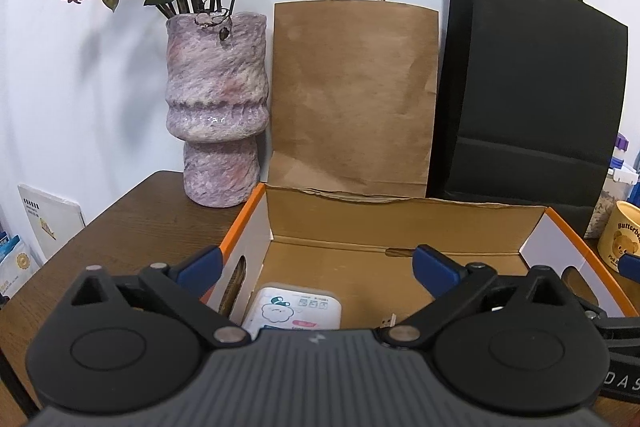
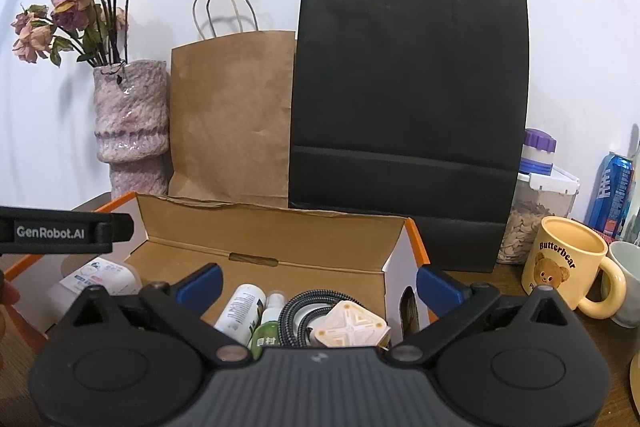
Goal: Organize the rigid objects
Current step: 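Open the left tool dropping the cable while the right tool releases the adapter into the box, then move both tools back from the box toward the white lid and tape roll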
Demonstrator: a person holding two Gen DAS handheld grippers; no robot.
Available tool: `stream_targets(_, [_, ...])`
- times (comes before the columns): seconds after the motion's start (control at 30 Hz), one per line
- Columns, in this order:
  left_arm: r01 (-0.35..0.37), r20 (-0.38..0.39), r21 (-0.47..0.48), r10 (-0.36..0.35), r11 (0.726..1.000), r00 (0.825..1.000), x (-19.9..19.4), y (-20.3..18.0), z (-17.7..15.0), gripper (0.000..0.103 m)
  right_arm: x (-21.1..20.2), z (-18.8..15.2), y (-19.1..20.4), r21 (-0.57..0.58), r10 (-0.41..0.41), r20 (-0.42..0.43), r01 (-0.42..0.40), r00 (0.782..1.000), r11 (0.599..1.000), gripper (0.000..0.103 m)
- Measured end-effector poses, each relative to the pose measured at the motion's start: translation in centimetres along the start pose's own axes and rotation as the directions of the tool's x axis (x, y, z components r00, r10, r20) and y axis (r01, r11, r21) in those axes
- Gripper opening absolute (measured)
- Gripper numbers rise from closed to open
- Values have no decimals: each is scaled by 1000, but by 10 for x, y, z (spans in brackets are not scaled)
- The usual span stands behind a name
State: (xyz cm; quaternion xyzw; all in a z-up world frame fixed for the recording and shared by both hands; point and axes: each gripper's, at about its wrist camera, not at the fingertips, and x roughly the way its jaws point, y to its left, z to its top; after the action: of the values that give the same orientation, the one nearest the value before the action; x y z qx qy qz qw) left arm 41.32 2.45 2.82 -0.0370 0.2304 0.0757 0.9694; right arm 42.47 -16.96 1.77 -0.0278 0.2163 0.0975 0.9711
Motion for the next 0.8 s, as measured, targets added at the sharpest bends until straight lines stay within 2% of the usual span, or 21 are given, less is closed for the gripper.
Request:
stream_targets(0.3, [12,1,-11,-12,1000,1000,-8,3,0,103,-8,-2,1,-4,1,3,-1,1000,1000,103])
stream_targets(0.8, [21,8,-19,-21,1000,1000,-46,6,-17,103,-48,-17,0,-19,-1,6,1,1000,1000,103])
